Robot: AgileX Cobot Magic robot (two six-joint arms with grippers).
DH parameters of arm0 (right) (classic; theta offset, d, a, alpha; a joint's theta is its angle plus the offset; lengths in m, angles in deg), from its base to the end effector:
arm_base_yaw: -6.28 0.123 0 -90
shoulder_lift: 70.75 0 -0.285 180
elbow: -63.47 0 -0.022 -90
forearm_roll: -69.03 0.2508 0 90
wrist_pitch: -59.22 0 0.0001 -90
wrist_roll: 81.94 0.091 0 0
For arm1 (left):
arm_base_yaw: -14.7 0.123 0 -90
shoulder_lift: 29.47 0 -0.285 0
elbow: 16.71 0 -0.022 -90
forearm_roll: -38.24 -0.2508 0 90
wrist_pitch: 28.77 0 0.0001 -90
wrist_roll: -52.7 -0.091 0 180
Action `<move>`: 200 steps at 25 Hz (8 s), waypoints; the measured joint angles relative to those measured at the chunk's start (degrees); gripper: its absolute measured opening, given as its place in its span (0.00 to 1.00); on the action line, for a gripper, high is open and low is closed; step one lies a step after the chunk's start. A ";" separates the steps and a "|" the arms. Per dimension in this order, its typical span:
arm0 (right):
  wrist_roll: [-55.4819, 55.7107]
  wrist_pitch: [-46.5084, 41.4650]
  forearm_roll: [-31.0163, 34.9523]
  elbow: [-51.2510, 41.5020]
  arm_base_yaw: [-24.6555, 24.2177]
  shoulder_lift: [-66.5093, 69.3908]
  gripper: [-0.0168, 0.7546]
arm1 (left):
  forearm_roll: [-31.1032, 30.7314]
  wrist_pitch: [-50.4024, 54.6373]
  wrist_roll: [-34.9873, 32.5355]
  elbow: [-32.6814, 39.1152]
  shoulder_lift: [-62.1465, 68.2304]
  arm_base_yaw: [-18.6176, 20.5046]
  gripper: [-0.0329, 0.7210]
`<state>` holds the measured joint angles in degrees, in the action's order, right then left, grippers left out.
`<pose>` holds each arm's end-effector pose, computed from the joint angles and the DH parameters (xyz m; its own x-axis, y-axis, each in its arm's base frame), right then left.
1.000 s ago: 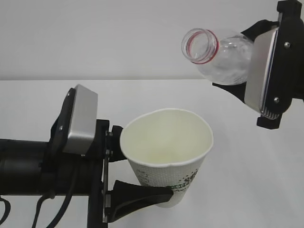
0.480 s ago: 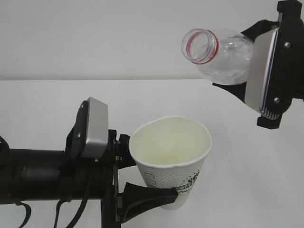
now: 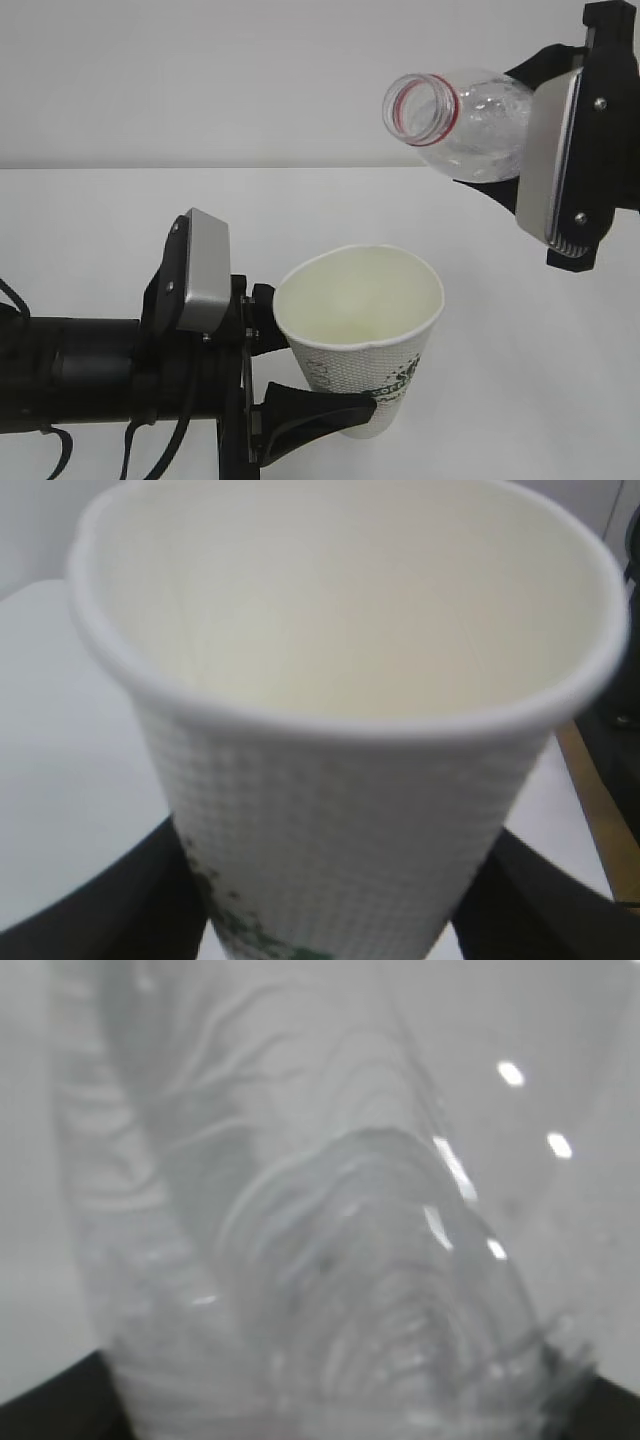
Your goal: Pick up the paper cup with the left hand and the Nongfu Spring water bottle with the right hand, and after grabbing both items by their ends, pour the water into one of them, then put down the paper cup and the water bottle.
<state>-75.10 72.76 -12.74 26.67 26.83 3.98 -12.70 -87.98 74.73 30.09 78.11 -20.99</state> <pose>0.2265 0.1073 0.2967 0.4439 -0.8357 -0.3235 -0.4464 0.1068 -0.8884 0.1912 -0.2120 0.1573 -0.0755 0.2169 -0.9733 0.9794 0.1992 -0.0316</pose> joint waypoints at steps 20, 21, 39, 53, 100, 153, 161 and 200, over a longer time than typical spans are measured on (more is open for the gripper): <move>-0.17 -3.84 -6.39 0.00 0.00 0.00 0.64 | -0.74 -1.07 -0.12 0.00 0.00 0.00 0.70; -0.17 -3.93 -6.51 0.00 0.00 0.00 0.64 | -0.83 -1.07 -0.12 0.00 0.00 0.00 0.70; -0.17 -3.93 -8.62 2.49 0.00 0.00 0.64 | -1.19 -1.07 -0.12 -0.03 0.03 0.00 0.70; -0.26 -3.93 -11.61 2.49 0.00 0.00 0.64 | -1.19 -1.07 -0.12 -0.24 0.03 0.00 0.70; -0.26 -6.32 -18.79 3.17 0.00 0.00 0.64 | -1.19 -1.07 -0.12 -0.32 0.03 0.00 0.70; -0.26 -7.27 -22.07 3.39 1.34 0.00 0.64 | -1.19 -1.07 -0.12 -0.32 0.03 0.00 0.70; -0.26 -7.27 -23.16 3.39 1.34 0.00 0.64 | -1.19 -1.07 -0.12 -0.32 0.03 0.00 0.70; -0.26 -7.56 -23.29 3.39 1.33 0.00 0.64 | -1.19 -1.07 -0.12 -0.32 0.13 0.00 0.70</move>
<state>-75.36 65.20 -36.03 30.06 28.16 3.98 -13.88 -89.05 74.60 29.77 78.24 -20.99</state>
